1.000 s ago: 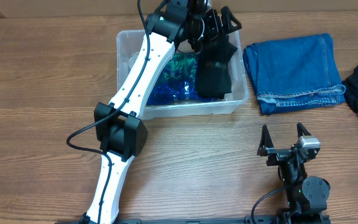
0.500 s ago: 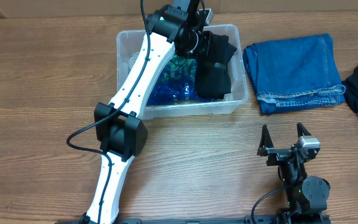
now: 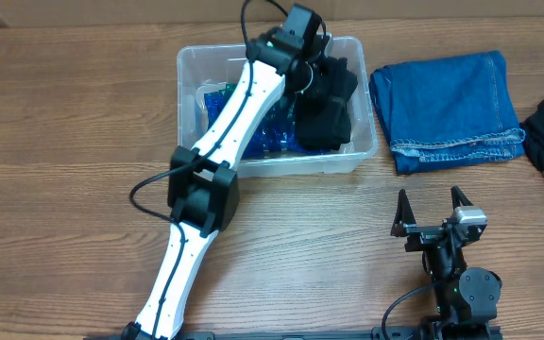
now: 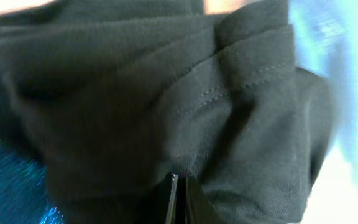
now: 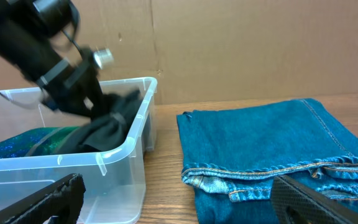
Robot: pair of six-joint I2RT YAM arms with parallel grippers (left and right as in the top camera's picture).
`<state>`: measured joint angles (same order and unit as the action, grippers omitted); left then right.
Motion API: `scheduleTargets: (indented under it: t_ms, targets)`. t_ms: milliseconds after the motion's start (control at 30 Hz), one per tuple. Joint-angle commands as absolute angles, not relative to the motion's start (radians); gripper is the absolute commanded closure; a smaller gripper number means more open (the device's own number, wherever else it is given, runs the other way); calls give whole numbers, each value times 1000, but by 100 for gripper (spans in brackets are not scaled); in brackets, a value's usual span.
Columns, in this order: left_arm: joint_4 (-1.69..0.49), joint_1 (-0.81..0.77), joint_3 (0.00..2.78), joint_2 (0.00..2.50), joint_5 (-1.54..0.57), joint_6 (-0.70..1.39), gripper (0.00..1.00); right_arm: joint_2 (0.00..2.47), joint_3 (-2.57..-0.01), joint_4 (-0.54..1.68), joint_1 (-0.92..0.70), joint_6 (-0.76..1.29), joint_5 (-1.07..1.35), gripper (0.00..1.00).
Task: Pack container
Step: 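Place the second black garment into the bin with left gripper, then retract left arm and move right gripper toward the black garment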
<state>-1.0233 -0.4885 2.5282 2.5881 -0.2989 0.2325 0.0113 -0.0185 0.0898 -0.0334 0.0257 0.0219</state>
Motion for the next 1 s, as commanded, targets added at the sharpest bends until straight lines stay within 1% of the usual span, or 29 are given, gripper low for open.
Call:
scheduleTargets:
  t_ms: [0,100,267,367,400,433,467,500,600,633,767,867,967]
  targets:
    - [-1002,-505,2543,2705,-277,233,96,5,-8,84,-31,22,20,0]
    - [-1000,-503,2542,2730,-265,232,96,5,-8,84,-31,22,20,0]
    - [-1025,-503,2580,2684,-262,245,96,5,-8,84,-31,22,20,0]
    - [-1053,-500,2617,2576,-251,278,89,5,-8,84,-31,22,20,0]
    - [-1052,-500,2617,2521,-251,278,84,5,-8,84,-31,22,20,0]
    - [-1053,-498,2617,2495,-251,277,79,5,-8,84,-31,22,20,0]
    - [-1067,-492,2617,2437,-249,277,69,5,-8,84,-31,22,20,0]
    - [-1083,-488,2617,2404,-243,277,57,5,-8,84,-31,22,20,0]
    - [-1213,-430,2617,2227,-206,265,9,5,-8,84,-31,22,20,0]
    - [-1247,-410,2617,2195,-181,265,1,5,-8,84,-31,22,20,0]
    - [-1398,-294,2617,2097,-114,260,0,5,-8,84,-31,22,20,0]
    - [-1559,-146,2617,2043,-70,258,0,5,-8,84,-31,22,20,0]
    - [-1665,5,2617,2027,-60,258,0,5,-8,84,-31,22,20,0]
